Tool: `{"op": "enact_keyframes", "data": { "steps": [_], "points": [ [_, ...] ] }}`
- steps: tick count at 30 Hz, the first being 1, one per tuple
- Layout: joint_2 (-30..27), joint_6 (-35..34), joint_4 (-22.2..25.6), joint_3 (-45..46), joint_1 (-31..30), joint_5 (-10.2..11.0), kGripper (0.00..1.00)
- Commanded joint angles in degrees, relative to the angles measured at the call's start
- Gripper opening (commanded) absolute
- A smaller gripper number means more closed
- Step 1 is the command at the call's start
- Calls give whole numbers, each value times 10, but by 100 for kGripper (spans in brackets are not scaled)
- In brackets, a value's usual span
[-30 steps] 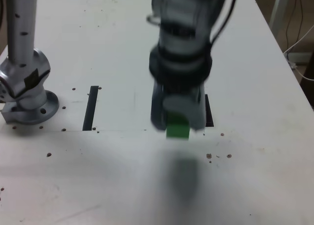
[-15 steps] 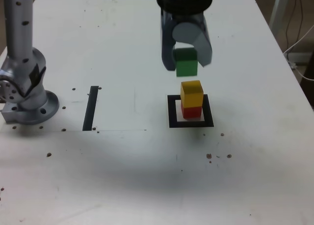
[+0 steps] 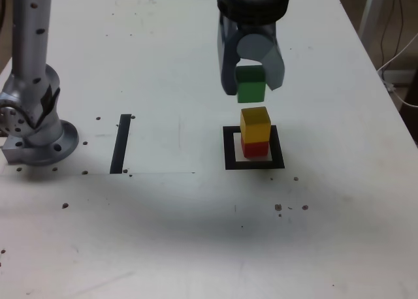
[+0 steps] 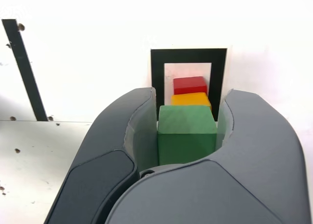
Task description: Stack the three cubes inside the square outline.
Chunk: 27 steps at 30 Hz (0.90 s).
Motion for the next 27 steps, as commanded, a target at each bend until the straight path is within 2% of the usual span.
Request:
{"op": "enact_keyframes", "data": {
  "steps": [1,19,27],
  "points": [
    [8,1,-3,-2,1,-3,6],
    [17,-3,-27,26,1,-31,6],
    [17,-3,-38,28,0,-34,6]
  ]
}}
